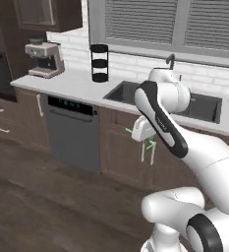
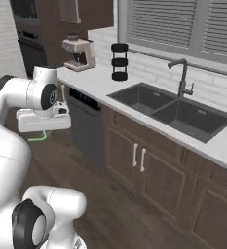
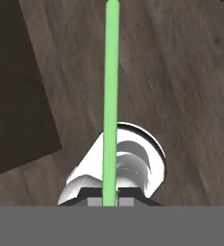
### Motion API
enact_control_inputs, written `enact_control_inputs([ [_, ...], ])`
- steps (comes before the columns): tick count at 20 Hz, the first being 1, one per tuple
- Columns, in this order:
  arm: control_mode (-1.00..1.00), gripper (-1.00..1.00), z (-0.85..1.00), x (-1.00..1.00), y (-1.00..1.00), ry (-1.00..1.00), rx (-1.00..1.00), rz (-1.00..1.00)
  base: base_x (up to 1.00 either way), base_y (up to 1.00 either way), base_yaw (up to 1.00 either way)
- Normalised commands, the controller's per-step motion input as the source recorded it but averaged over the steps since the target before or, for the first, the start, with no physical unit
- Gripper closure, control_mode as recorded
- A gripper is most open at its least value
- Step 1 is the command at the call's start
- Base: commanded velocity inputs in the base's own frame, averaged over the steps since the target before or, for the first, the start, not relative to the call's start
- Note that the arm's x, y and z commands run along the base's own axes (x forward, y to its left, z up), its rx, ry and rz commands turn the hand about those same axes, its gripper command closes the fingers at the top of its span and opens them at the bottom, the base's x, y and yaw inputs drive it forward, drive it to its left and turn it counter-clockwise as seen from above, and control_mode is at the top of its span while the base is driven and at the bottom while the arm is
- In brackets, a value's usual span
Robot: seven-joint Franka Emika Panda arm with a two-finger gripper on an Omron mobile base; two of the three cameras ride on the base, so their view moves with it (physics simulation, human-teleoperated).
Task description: Take a straw from the drawer in front and place it inside the glass cup on the dining counter.
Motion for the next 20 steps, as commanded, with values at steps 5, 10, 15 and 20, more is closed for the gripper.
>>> enact_control_inputs([
  [5,1.0,1.0,0.0,0.0,0.0,0.0,0.0,0.0,0.99,0.49,0.58],
  [10,1.0,1.0,0.0,0.0,0.0,0.0,0.0,0.0,1.0,0.5,0.52],
  [15,1.0,1.0,0.0,0.0,0.0,0.0,0.0,0.0,1.0,0.32,0.34],
  [20,1.0,1.0,0.0,0.0,0.0,0.0,0.0,0.0,1.0,0.03,0.26],
])
